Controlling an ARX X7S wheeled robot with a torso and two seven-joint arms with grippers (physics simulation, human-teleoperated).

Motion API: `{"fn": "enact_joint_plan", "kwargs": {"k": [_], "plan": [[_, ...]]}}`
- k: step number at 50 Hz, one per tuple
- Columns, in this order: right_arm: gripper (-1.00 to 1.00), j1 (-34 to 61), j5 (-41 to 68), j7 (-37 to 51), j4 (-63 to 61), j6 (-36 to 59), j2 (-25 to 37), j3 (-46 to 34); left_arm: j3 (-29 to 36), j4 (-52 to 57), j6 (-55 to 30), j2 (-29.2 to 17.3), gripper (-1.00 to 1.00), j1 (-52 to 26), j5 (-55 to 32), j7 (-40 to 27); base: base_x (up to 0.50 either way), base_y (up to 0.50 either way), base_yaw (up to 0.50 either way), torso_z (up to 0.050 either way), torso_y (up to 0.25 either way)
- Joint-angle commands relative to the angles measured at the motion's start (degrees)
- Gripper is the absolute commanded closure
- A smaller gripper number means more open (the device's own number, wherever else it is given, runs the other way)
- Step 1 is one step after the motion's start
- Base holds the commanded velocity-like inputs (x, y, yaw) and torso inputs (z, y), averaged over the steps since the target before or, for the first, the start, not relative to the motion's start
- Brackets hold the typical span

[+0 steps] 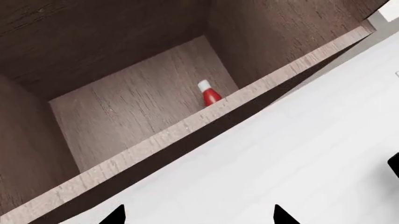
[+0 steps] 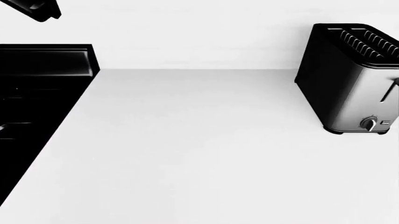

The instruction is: Pick and place the shaker into the drawer. Then close the cabinet.

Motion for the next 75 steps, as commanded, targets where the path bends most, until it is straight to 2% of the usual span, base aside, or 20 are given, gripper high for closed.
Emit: {"fn": "enact_joint_plan", "kwargs": {"k": [1,5,12,15,19,26,34,38,39,40,41,42,43,45,48,52,56,62,70,75], "plan": [[-1.00,4.9,-3.1,-6.0,24.4,-18.7,-16.7,9.3,-3.9,1.1,-2.9,1.7,-1.00,1.9,-2.5,-1.1,0.00,0.00,0.01,0.000,0.000],[-1.00,4.9,31.3,-3.9,22.5,-20.5,-16.7,-21.6,-6.6,2.2,-3.0,1.0,-1.00,4.5,-2.9,-1.3,0.00,0.00,0.01,0.003,0.000],[-1.00,4.6,78.9,2.7,12.8,-29.6,-16.7,-60.8,-11.8,4.7,-5.6,-0.7,-1.00,6.8,-4.6,-1.6,0.00,0.00,0.00,0.000,0.000],[-1.00,1.2,86.6,5.3,8.2,-32.7,-16.7,-64.8,-14.1,5.9,-7.0,-1.7,-1.00,7.9,-5.4,-1.6,0.00,0.00,0.01,0.000,0.000],[-1.00,-4.2,89.5,6.6,4.4,-33.6,-16.7,-65.4,-15.6,6.5,-7.8,-2.9,-1.00,9.0,-5.6,-1.5,0.00,0.00,0.01,0.000,0.000],[-1.00,-10.4,88.4,6.6,6.7,-31.0,-16.7,-65.4,-16.2,7.1,-8.5,-3.3,-1.00,9.8,-6.0,-1.9,0.00,0.00,0.01,0.000,0.000],[-1.00,-11.2,88.2,7.4,7.4,-30.6,-16.7,-65.2,-15.8,7.5,-9.1,-3.1,-1.00,9.4,-6.5,-2.3,0.00,0.00,0.01,0.000,0.000],[-1.00,-10.6,91.9,13.9,7.4,-34.7,-16.7,-65.1,-15.6,7.1,-7.7,-2.5,-1.00,10.5,-6.1,-2.4,0.00,0.00,0.00,0.000,0.000],[-1.00,-18.6,83.3,17.7,1.0,-26.1,-16.7,-56.5,-15.3,6.8,-7.1,-2.3,-1.00,10.8,-5.9,-2.4,0.00,0.00,0.00,0.000,0.000],[-1.00,-20.0,74.7,19.5,-2.1,-20.3,-16.7,-47.9,-14.7,6.4,-6.3,-2.0,-1.00,11.1,-5.6,-2.3,0.00,0.00,0.00,0.000,0.000],[-1.00,-15.5,66.1,22.0,4.1,-25.8,-16.7,-39.3,-14.2,5.9,-5.6,-1.8,-1.00,11.3,-5.3,-2.3,0.00,0.00,0.00,0.000,0.000],[-1.00,-15.2,57.5,27.8,-4.5,-22.1,-10.4,-30.7,-13.3,5.2,-4.8,-1.3,-1.00,10.9,-4.9,-2.3,0.00,0.00,0.00,0.000,0.000],[-1.00,-14.9,56.5,32.7,-13.1,-17.8,-4.2,-25.4,-12.5,4.7,-4.3,-0.8,-1.00,10.6,-4.7,-2.4,0.00,0.00,0.00,0.000,0.000],[-1.00,-12.0,56.6,41.6,-30.3,-7.2,9.1,-25.1,-10.8,3.7,-2.9,0.2,-1.00,10.3,-4.2,-2.4,0.00,0.00,0.00,0.000,0.000],[-1.00,-7.3,59.5,49.9,-50.2,6.2,23.5,-23.4,-8.7,2.5,-1.5,1.5,-1.00,9.9,-3.5,-2.6,0.00,0.00,0.00,0.000,0.000],[-1.00,-4.9,65.2,55.6,-62.4,17.1,34.3,-21.6,-6.2,1.3,0.3,3.5,-1.00,10.0,-2.9,-2.7,0.00,0.00,0.00,0.000,0.000],[-1.00,-4.5,68.7,58.8,-67.7,21.6,39.1,-20.1,-4.8,0.3,1.5,4.7,-1.00,9.9,-2.7,-2.7,0.00,0.00,0.00,0.000,0.000],[-1.00,-6.4,71.8,62.1,-70.7,22.9,41.7,-18.8,-6.3,1.3,0.9,4.7,-1.00,10.3,-3.4,-3.1,0.00,0.00,0.00,0.000,0.000],[-1.00,-8.2,72.2,63.3,-70.7,21.6,41.2,-18.1,-13.8,9.7,-9.1,6.2,-1.00,8.1,-11.1,-5.5,0.00,0.00,0.00,0.000,0.000],[-1.00,-9.6,73.0,64.0,-71.2,21.2,42.2,-17.6,-17.4,14.5,-16.3,11.2,-1.00,6.4,-18.2,-7.3,0.00,0.00,0.00,0.000,0.000]]}}
